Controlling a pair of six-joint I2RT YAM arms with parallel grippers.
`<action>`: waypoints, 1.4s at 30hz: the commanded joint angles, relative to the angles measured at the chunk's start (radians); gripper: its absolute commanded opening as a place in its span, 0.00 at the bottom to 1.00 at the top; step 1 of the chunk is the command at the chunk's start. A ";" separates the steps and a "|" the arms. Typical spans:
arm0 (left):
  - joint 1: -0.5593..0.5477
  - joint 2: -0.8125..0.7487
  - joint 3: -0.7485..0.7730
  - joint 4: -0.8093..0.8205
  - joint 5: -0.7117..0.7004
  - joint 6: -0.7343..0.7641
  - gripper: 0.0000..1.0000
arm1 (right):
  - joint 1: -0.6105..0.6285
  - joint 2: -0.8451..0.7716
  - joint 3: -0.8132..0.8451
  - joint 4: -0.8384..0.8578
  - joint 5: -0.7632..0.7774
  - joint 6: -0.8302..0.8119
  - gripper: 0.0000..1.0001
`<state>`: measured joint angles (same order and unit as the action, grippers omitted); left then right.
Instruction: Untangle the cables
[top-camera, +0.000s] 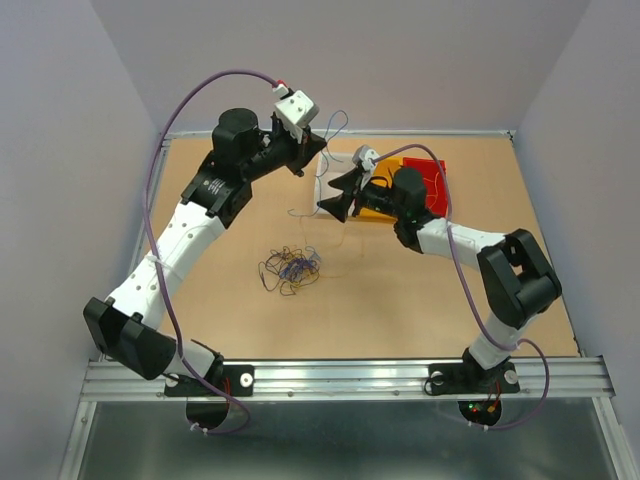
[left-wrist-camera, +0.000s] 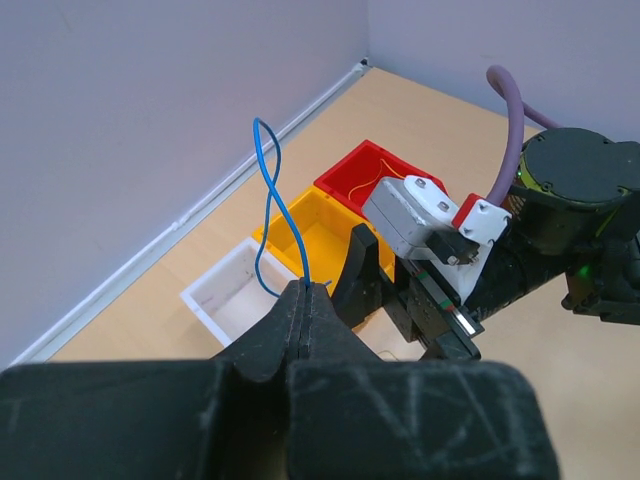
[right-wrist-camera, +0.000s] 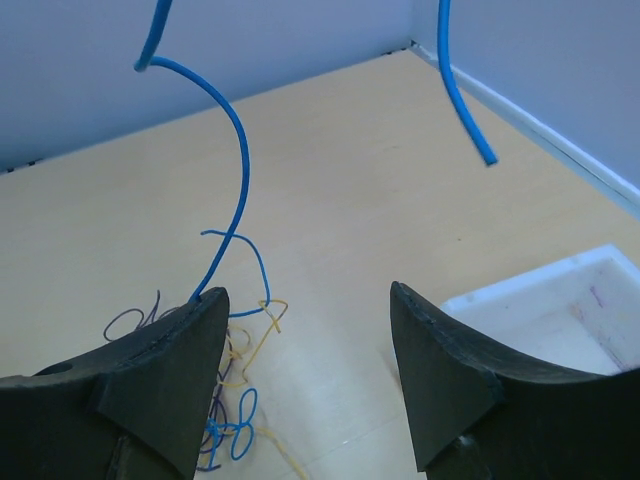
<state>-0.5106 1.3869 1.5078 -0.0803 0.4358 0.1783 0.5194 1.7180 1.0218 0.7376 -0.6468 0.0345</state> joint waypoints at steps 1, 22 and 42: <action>-0.008 -0.008 0.063 0.020 0.004 -0.003 0.00 | 0.010 -0.081 -0.063 0.077 0.018 -0.002 0.71; -0.012 -0.035 0.052 0.025 -0.008 -0.007 0.00 | 0.011 -0.063 -0.005 -0.006 0.006 0.010 0.61; -0.012 -0.060 0.016 0.043 -0.112 0.006 0.00 | 0.034 -0.112 0.276 -0.774 0.310 0.091 0.01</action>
<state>-0.5179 1.3911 1.5085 -0.0902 0.3729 0.1787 0.5507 1.7187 1.1889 0.3370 -0.4950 0.0975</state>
